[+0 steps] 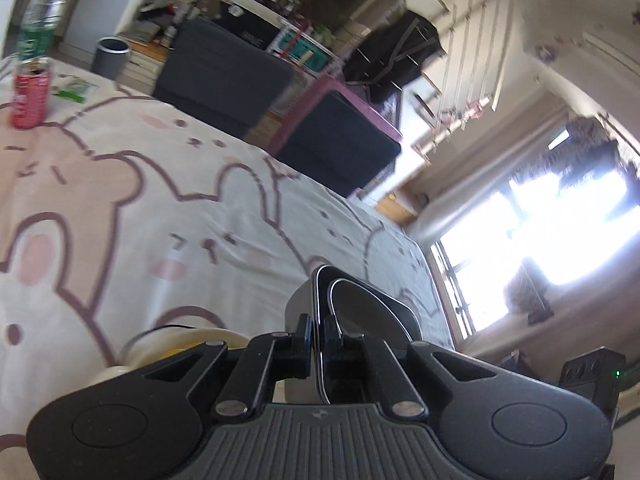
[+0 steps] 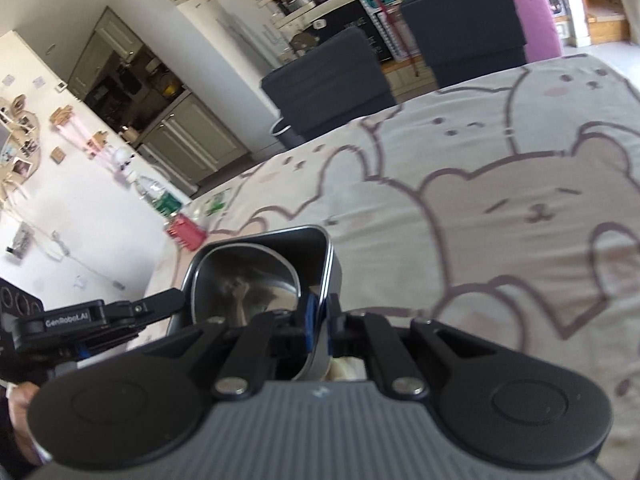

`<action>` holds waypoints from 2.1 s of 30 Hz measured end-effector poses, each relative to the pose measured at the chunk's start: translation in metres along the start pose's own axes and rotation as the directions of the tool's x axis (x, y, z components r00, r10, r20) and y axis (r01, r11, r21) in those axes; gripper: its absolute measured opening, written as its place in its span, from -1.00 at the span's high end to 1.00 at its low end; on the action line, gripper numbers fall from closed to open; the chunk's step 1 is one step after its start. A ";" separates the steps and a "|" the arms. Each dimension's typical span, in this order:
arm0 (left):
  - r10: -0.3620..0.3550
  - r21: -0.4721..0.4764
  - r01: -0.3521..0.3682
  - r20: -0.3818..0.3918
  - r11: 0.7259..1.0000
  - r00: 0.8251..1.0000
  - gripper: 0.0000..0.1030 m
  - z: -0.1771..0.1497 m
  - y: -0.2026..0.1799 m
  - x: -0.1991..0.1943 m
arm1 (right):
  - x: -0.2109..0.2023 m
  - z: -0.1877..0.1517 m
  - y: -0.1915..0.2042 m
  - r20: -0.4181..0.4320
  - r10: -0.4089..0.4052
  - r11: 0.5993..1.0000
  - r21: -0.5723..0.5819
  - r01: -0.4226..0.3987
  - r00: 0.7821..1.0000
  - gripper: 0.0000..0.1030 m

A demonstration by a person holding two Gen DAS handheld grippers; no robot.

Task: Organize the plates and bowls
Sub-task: 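Carry the tray over the cream plate stack and lower it onto the stack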

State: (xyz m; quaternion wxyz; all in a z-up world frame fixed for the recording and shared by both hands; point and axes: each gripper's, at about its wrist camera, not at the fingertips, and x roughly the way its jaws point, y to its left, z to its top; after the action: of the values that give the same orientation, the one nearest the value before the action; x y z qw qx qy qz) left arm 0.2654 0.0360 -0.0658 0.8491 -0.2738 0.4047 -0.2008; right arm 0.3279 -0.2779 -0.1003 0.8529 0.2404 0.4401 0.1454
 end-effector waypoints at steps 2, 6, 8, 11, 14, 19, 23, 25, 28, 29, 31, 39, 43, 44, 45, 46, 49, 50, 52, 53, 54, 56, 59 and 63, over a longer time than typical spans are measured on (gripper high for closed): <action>0.010 -0.018 -0.010 0.006 1.000 1.000 0.89 0.001 0.012 -0.008 | 0.008 -0.001 0.011 -0.010 0.012 1.000 -0.006 -0.013 1.000 0.86; 0.034 -0.032 -0.034 0.001 0.999 0.999 0.89 0.000 0.033 -0.018 | 0.027 -0.005 0.027 -0.050 0.013 0.999 -0.047 -0.015 0.999 0.85; 0.041 -0.044 -0.041 -0.011 0.998 0.999 0.89 -0.002 0.042 -0.020 | 0.036 -0.005 0.032 -0.072 0.006 0.998 -0.068 -0.011 0.997 0.84; 0.052 -0.048 -0.054 -0.038 0.997 0.998 0.89 -0.006 0.051 -0.019 | 0.041 -0.008 0.039 -0.093 -0.006 0.997 -0.083 -0.001 0.996 0.84; 0.068 -0.041 -0.071 -0.064 0.997 0.996 0.89 -0.013 0.057 -0.016 | 0.051 -0.011 0.044 -0.120 -0.035 0.994 -0.103 0.023 0.992 0.84; 0.101 -0.018 -0.104 -0.123 0.994 0.987 0.89 -0.021 0.064 -0.005 | 0.059 -0.020 0.048 -0.157 -0.072 0.991 -0.126 0.052 0.985 0.84; 0.133 0.010 -0.133 -0.161 0.991 0.978 0.89 -0.026 0.070 0.005 | 0.062 -0.028 0.046 -0.192 -0.097 0.987 -0.147 0.069 0.977 0.84; 0.147 0.016 -0.146 -0.175 0.989 0.974 0.89 -0.028 0.072 0.008 | 0.066 -0.033 0.047 -0.211 -0.111 0.984 -0.161 0.078 0.971 0.84; 0.152 0.018 -0.151 -0.180 0.988 0.972 0.89 -0.027 0.074 0.008 | 0.073 -0.037 0.047 -0.238 -0.125 0.981 -0.178 0.084 0.963 0.84; 0.154 0.020 -0.153 -0.179 0.988 0.972 0.89 -0.027 0.074 0.008 | 0.076 -0.038 0.048 -0.244 -0.130 0.979 -0.183 0.086 0.961 0.83; 0.154 0.019 -0.153 -0.180 0.988 0.972 0.89 -0.027 0.075 0.008 | 0.080 -0.039 0.048 -0.258 -0.134 0.978 -0.189 0.086 0.957 0.83; 0.162 0.028 -0.159 -0.196 0.987 0.967 0.88 -0.027 0.074 0.013 | 0.087 -0.039 0.048 -0.278 -0.153 0.976 -0.194 0.100 0.948 0.83; 0.162 0.032 -0.159 -0.203 0.987 0.966 0.88 -0.028 0.074 0.014 | 0.088 -0.039 0.050 -0.286 -0.159 0.974 -0.202 0.103 0.945 0.80; 0.163 0.033 -0.159 -0.205 0.987 0.965 0.88 -0.028 0.074 0.014 | 0.089 -0.039 0.050 -0.287 -0.162 0.973 -0.203 0.105 0.944 0.80; 0.162 0.034 -0.159 -0.206 0.987 0.965 0.88 -0.028 0.074 0.015 | 0.089 -0.039 0.050 -0.288 -0.163 0.973 -0.204 0.106 0.944 0.80; 0.162 0.033 -0.159 -0.206 0.987 0.965 0.88 -0.028 0.075 0.015 | 0.090 -0.039 0.050 -0.289 -0.165 0.973 -0.205 0.107 0.943 0.79; 0.162 0.033 -0.158 -0.206 0.987 0.965 0.88 -0.028 0.075 0.015 | 0.091 -0.039 0.051 -0.290 -0.171 0.971 -0.211 0.111 0.942 0.79; 0.162 0.034 -0.159 -0.207 0.987 0.965 0.88 -0.027 0.074 0.015 | 0.092 -0.039 0.052 -0.290 -0.174 0.970 -0.214 0.114 0.941 0.79; 0.163 0.038 -0.159 -0.206 0.987 0.965 0.87 -0.028 0.075 0.016 | 0.093 -0.040 0.053 -0.290 -0.179 0.969 -0.219 0.117 0.940 0.79; 0.163 0.039 -0.158 -0.207 0.987 0.965 0.87 -0.028 0.074 0.016 | 0.093 -0.040 0.053 -0.290 -0.180 0.968 -0.220 0.118 0.940 0.79; 0.162 0.039 -0.157 -0.207 0.987 0.965 0.87 -0.028 0.074 0.016 | 0.093 -0.040 0.053 -0.290 -0.181 0.968 -0.220 0.118 0.940 0.79; 0.160 0.037 -0.156 -0.208 0.987 0.965 0.87 -0.028 0.075 0.017 | 0.094 -0.040 0.053 -0.290 -0.180 0.969 -0.219 0.118 0.940 0.78; 0.162 0.040 -0.157 -0.207 0.987 0.965 0.87 -0.028 0.075 0.017 | 0.093 -0.040 0.053 -0.289 -0.180 0.969 -0.219 0.118 0.940 0.78; 0.167 0.054 -0.159 -0.207 0.986 0.964 0.87 -0.029 0.075 0.017 | 0.094 -0.040 0.054 -0.287 -0.180 0.968 -0.221 0.118 0.941 0.77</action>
State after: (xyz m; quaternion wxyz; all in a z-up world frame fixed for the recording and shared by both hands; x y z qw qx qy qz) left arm 0.2616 0.0754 -0.1373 0.8199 -0.2010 0.5098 -0.1655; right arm 0.3464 -0.1780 -0.1553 0.8031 0.0936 0.5664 0.1593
